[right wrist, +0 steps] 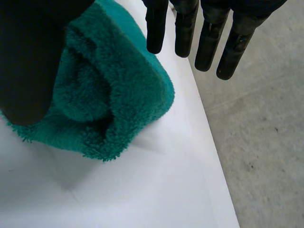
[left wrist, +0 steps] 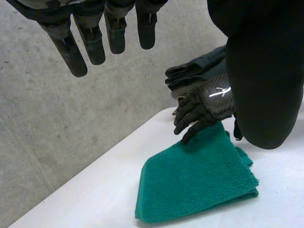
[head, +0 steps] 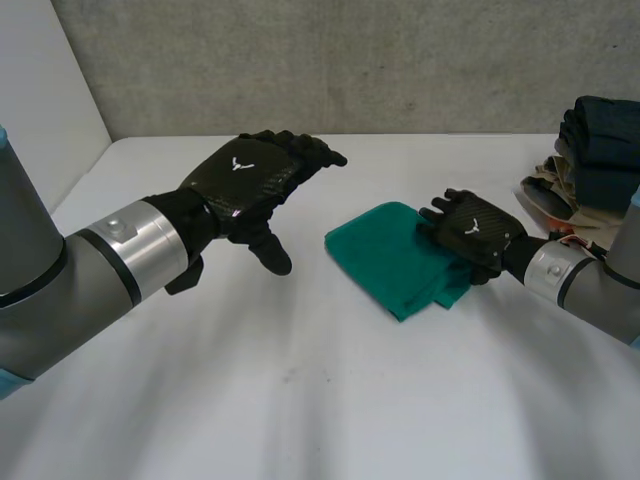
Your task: Fold the laundry.
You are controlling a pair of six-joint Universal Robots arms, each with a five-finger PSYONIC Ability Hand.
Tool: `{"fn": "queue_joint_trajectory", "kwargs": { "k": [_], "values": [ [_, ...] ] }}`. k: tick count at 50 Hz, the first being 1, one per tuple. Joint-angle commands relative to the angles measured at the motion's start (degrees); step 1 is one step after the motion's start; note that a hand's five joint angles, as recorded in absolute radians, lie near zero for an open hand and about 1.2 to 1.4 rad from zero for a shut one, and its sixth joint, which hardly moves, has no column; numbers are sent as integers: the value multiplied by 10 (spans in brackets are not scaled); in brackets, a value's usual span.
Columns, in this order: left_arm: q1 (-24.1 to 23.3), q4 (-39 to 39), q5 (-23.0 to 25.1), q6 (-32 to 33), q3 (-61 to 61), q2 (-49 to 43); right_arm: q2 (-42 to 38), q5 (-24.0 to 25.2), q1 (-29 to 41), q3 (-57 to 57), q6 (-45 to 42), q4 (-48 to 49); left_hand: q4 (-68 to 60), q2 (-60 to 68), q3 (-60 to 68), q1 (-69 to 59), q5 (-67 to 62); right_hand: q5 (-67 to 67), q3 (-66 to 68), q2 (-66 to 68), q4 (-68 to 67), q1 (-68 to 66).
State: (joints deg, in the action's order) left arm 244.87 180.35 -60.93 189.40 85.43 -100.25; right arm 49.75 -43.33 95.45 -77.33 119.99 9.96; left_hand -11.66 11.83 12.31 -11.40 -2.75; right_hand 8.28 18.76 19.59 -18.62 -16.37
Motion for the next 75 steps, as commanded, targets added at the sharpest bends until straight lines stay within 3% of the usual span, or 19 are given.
{"fn": "queue_joint_trajectory", "kwargs": {
  "k": [1, 15, 42, 46, 49, 51, 53, 61, 66, 75],
  "values": [
    [0, 0, -1, 0, -1, -12, -20, 46, -17, 1, -54, 1, -16, 14, 9, -18, -5, -20, -25, -33, 23, 1],
    [1, 2, -1, 0, -2, -21, -80, 43, -11, 32, -69, 9, -18, 16, 11, -20, -7, -3, -8, -16, 6, -16],
    [3, 1, -1, -1, -1, -20, -117, 37, 32, 109, 4, 14, -18, 16, 11, -20, -7, 145, 140, 132, -142, -164],
    [3, 1, -1, -1, -1, -20, -120, 35, 36, 121, 17, 15, -18, 16, 11, -20, -7, 242, 238, 229, -239, -261],
    [3, 1, 0, -1, -1, -20, -126, 34, 43, 136, 34, 16, -18, 16, 11, -20, -7, 409, 404, 396, -405, -428],
    [3, 1, -1, -1, -1, -20, -130, 33, 46, 152, 57, 17, -19, 17, 13, -22, -8, 600, 595, 587, -597, -619],
    [4, 1, 0, -1, -1, -20, -132, 30, 47, 164, 79, 19, -19, 17, 13, -22, -8, 617, 612, 604, -614, -636],
    [6, 1, 0, -1, -3, -16, -117, -64, 47, 230, 224, 91, -19, 17, 13, -22, -8, 617, 612, 604, -614, -636],
    [12, 1, -1, -1, -4, -13, -47, -113, 45, 240, 312, 175, -19, 17, 13, -22, -8, 617, 612, 604, -614, -636],
    [12, 1, -1, -1, -4, -11, 4, -223, 25, 321, 392, 237, -19, 17, 13, -22, -8, 617, 612, 604, -614, -636]
  ]
}}
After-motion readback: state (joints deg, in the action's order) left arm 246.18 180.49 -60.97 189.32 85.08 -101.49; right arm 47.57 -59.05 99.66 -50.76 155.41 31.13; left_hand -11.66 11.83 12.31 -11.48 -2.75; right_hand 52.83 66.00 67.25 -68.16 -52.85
